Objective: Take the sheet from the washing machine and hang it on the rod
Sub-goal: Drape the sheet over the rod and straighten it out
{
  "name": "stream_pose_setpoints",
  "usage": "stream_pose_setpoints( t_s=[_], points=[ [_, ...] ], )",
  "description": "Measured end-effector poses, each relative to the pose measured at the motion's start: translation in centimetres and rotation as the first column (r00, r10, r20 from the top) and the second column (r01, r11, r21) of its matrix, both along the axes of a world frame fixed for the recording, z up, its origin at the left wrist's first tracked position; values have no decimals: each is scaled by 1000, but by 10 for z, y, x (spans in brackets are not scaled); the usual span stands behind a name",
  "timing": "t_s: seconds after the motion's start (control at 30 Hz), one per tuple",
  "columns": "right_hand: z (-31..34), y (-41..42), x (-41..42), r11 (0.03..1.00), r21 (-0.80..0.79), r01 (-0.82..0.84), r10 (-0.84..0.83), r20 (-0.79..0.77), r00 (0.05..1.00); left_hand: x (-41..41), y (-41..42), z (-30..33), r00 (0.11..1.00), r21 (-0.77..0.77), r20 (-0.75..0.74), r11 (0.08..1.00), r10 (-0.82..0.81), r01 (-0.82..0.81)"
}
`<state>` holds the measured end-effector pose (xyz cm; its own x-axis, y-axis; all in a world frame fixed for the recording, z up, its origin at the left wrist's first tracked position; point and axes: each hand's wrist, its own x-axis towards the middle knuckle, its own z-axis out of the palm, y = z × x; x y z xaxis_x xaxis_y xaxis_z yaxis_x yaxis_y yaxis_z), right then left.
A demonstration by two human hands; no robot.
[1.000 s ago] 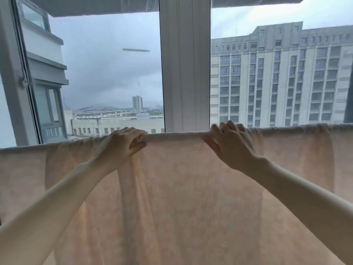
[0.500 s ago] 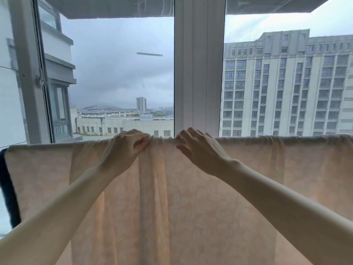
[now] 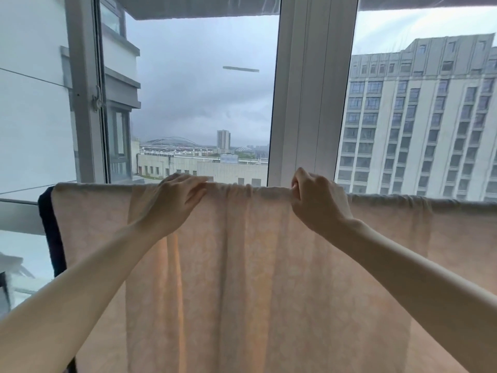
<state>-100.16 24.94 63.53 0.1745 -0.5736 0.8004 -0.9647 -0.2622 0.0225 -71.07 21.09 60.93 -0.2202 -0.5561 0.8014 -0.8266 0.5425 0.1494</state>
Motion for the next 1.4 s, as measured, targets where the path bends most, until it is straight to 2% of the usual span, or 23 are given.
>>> stream_pose_setpoints(
  t_s=[0.07,0.17,0.27,0.43,0.57,0.67,0.8,0.93,1.07,1.17,1.27,1.4],
  points=[
    [5,2,15,999,-10,-33,33,-25,999,16,1,3,999,5,-18,999,35,-35],
    [6,0,50,982,-2,-187,186,-82,979,42,2,2,997,58,-75,998,31,-27],
    [3,-8,86,966,19,-257,257,-161,953,69,-3,-3,999,102,-44,994,31,-27],
    [-6,-29,132,969,52,-243,247,-306,919,102,-15,-1,1000,95,-22,995,-9,11],
    [-10,-37,126,995,-25,-91,75,-384,920,121,-26,0,996,78,32,993,-86,83],
    [-14,-32,93,991,-121,48,-87,-347,934,129,-36,-1,994,63,20,992,-107,106],
    [-13,-21,80,976,-79,203,-216,-223,951,127,-41,-3,991,16,72,993,-114,113],
    [-14,-16,116,998,-59,33,-44,-192,980,100,-36,0,963,-57,158,972,-218,230],
    [-11,-19,118,990,55,-129,134,-93,987,77,-33,12,934,-74,32,931,-356,357],
    [-8,-17,99,959,97,-267,267,18,964,76,-34,16,930,-70,-63,931,-363,359],
    [-6,-15,90,952,86,-294,290,61,955,78,-34,17,949,-93,-49,948,-310,305],
    [-2,-16,69,976,91,-196,204,-87,975,81,-34,22,967,-137,-42,960,-253,245]
  ],
)
